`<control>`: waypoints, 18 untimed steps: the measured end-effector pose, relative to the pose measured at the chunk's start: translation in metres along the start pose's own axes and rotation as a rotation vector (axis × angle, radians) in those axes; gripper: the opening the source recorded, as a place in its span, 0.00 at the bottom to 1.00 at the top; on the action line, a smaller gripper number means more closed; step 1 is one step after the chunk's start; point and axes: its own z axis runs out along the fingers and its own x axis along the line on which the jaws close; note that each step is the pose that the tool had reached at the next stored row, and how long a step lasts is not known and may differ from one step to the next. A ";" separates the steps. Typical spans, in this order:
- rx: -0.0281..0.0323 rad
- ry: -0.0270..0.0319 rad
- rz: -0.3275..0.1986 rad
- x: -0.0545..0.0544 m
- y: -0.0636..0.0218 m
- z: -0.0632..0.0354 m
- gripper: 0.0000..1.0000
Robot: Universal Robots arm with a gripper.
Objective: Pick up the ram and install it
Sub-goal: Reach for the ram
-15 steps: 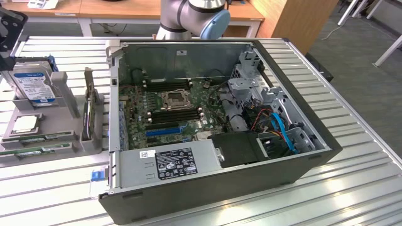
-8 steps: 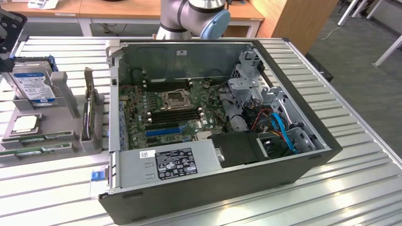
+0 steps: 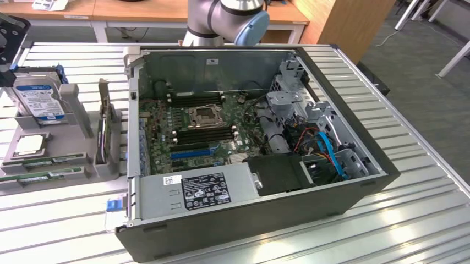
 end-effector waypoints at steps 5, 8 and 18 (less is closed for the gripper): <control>-0.0015 0.0002 0.000 0.000 -0.0034 -0.0002 0.10; -0.0023 0.0002 0.000 0.000 -0.0055 -0.0002 0.10; -0.0050 0.0005 0.000 -0.001 -0.0142 -0.0007 0.10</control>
